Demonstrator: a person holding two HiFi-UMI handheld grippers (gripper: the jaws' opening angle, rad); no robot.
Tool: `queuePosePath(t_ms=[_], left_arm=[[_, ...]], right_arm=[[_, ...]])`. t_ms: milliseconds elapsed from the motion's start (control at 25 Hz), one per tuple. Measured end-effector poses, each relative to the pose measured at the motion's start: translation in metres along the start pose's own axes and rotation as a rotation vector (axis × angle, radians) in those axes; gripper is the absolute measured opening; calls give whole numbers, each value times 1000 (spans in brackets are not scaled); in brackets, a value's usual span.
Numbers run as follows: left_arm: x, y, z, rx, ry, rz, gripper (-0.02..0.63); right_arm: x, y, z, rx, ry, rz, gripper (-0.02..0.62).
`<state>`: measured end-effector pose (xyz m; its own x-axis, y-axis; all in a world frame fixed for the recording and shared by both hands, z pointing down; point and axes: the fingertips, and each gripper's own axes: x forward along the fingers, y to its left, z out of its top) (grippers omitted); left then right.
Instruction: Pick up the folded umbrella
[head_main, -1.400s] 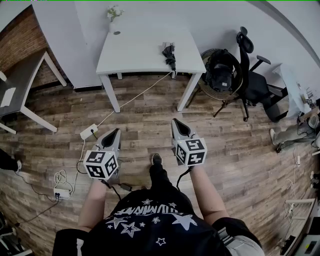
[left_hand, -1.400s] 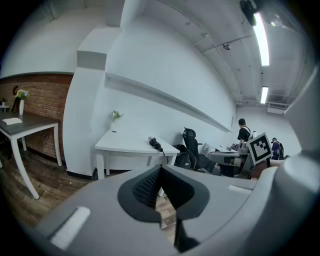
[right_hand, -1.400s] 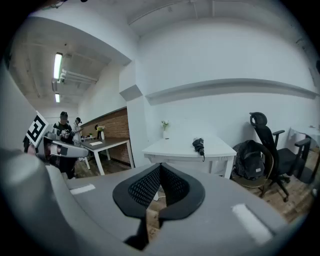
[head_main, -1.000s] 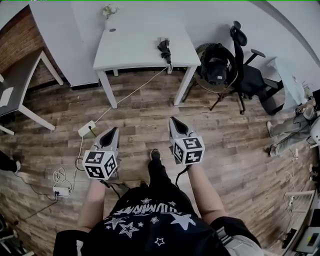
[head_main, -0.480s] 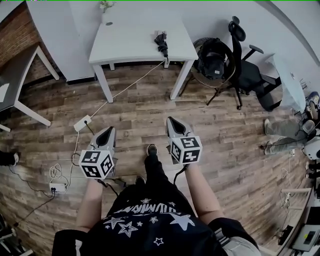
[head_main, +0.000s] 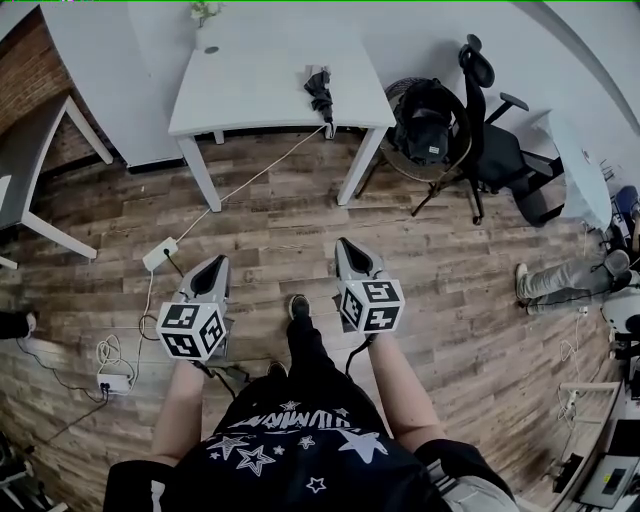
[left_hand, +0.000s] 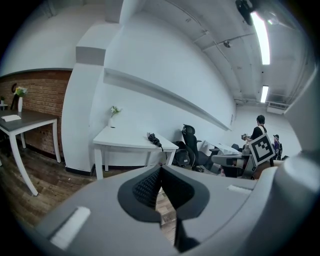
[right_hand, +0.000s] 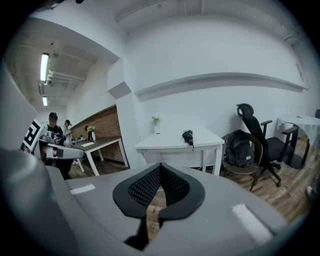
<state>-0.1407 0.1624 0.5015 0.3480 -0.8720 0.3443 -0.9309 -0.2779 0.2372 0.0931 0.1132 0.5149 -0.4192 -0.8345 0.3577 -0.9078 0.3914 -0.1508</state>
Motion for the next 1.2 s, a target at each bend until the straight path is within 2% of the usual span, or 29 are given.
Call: queuePosePath(t_ms=[240, 680, 1000, 1200], left_arm=[[55, 12, 26, 2, 0, 5, 3], [163, 29, 92, 23, -19, 45, 3], [224, 33, 116, 32, -21, 61, 3], [246, 33, 121, 20, -8, 61, 3]], right_arm=[[53, -28, 28, 8, -8, 3, 17], [161, -89, 102, 22, -48, 48, 17], [212, -129, 129, -4, -40, 78, 17], [228, -148, 131, 40, -20, 58, 17]])
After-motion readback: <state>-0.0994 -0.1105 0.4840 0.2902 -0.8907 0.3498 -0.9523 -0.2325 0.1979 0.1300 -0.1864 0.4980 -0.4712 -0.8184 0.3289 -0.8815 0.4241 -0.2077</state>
